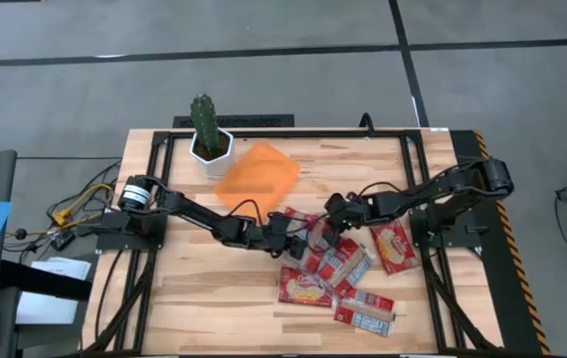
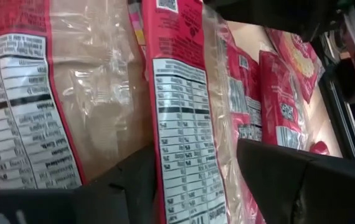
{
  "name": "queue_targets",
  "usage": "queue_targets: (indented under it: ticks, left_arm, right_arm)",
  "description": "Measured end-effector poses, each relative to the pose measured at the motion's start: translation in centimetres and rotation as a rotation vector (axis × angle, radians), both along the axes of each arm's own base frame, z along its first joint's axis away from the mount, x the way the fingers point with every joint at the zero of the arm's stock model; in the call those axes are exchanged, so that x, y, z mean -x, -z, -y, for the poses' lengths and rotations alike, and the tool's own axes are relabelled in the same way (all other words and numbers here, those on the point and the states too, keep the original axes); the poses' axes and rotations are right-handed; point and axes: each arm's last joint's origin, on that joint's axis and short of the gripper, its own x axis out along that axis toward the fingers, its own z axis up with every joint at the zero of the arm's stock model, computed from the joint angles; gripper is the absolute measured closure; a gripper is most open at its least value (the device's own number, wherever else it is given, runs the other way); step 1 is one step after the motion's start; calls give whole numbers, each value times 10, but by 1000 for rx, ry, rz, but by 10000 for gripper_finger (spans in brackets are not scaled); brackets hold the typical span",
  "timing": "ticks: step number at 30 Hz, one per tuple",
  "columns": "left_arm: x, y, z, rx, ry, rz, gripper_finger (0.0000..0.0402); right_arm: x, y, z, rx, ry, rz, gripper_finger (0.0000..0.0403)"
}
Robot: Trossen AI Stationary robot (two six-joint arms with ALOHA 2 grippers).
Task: Sort popcorn bags into baskets
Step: Put the popcorn bag into the orange bin
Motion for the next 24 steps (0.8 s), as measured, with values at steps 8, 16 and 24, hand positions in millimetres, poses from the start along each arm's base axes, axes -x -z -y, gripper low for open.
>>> queue_targets:
  ticks: [8,16,24]
  left_arm:
    - [0,0,2,16,52,-7,317]
    - [0,0,2,67,53,2,398]
    - [-11,-29,4,117,54,177,401]
  right_arm:
    - [-1,-2,1,20,11,23,331]
    - [8,-24,1,-5,8,76,331]
    - [45,-73,3,-20,64,196,331]
